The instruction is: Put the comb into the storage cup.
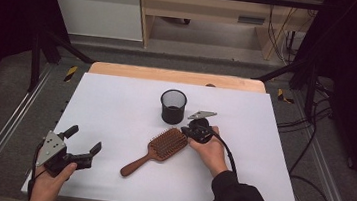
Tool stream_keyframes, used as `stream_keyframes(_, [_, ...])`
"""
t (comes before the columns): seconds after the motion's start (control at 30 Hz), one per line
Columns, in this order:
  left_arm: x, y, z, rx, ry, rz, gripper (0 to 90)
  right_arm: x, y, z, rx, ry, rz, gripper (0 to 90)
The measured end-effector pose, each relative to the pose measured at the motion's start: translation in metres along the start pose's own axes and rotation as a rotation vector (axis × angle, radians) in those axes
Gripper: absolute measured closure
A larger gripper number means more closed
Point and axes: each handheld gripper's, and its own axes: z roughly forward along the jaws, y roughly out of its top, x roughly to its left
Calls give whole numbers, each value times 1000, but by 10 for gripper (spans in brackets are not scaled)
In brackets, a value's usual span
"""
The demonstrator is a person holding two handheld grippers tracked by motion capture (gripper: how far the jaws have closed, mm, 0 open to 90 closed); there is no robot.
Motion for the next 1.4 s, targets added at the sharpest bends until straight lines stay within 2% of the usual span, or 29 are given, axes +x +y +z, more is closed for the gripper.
stream_keyframes(0.27, [-1, 0, 1, 7, -3, 2, 35, 17, 0, 2, 12, 31, -27, 900])
stream_keyframes(0.43, [-1, -1, 2, 19, -8, 7, 35, 38, 1, 5, 16, 53, -57, 900])
stream_keyframes(0.47, [-1, -1, 2, 19, -8, 7, 35, 38, 1, 5, 16, 53, -57, 900])
stream_keyframes(0.63, [-2, -2, 3, 29, -9, 13, 35, 57, 3, 8, 38, 69, -83, 900])
stream_keyframes(0.8, [-2, -2, 4, 43, -9, 20, 35, 63, 3, 8, 44, 66, -88, 900])
stream_keyframes(0.97, [-5, -2, 4, 70, -20, 21, 38, 54, -1, 2, 1, 48, -50, 899])
stream_keyframes(1.0, [-9, -3, 5, 88, -31, 30, 38, 52, -2, -2, -11, 44, -49, 894])
stream_keyframes(1.13, [-15, -2, 7, 108, -54, 39, 38, 42, -7, -21, -82, 35, -30, 861])
stream_keyframes(1.2, [-18, -2, 8, 111, -57, 37, 36, 37, -11, -31, -112, 10, -26, 834])
stream_keyframes(1.3, [-21, 0, 8, 114, -66, 36, 35, 29, -17, -47, -167, -11, -11, 758])
stream_keyframes(1.33, [-21, 0, 8, 114, -66, 36, 35, 29, -17, -47, -167, -11, -11, 758])
stream_keyframes(1.37, [-24, 2, 9, 119, -75, 36, 35, 24, -22, -60, -207, -23, 7, 685])
stream_keyframes(1.4, [-25, 2, 8, 124, -78, 42, 35, 21, -25, -66, -223, -29, 13, 626])
